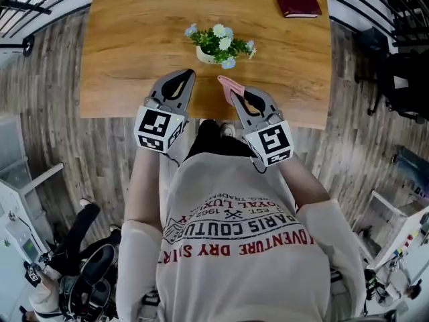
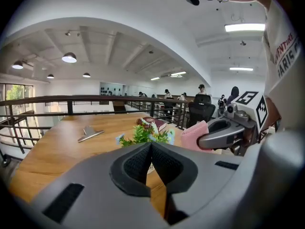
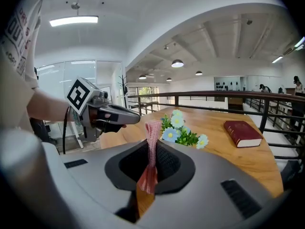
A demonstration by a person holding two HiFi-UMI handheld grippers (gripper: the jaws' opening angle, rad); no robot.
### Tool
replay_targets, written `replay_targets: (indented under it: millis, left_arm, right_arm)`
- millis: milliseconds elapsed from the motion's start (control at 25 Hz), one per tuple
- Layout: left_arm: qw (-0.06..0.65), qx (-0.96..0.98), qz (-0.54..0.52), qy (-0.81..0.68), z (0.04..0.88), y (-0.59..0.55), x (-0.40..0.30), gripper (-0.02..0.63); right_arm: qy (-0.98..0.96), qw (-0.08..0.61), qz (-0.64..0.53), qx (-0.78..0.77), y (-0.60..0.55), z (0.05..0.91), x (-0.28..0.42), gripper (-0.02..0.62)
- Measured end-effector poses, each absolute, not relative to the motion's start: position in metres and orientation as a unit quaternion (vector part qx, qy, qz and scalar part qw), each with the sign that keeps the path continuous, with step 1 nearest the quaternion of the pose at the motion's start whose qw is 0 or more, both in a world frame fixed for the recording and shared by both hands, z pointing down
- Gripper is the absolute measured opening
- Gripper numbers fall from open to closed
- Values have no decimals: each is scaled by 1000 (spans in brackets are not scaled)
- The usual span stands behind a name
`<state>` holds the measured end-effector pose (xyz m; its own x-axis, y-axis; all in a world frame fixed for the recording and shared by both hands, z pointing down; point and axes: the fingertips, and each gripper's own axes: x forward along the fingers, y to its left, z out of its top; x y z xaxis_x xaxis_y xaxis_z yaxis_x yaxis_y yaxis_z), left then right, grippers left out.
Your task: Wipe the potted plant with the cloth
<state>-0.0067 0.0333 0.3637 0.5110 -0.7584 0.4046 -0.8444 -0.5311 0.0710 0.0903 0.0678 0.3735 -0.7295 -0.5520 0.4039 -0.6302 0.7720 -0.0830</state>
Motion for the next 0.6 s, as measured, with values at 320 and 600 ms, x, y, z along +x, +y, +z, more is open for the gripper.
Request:
replay_targets:
  millis: [320,600]
  left_arm:
    - [141,874,239,-398,416,-15,-5,15]
    - [145,893,268,-331,449,-28,14,15]
  right_arm:
    - [-906,228,152,322,52,428,54,43]
    - [-894,241,180,332,37,466,33,43]
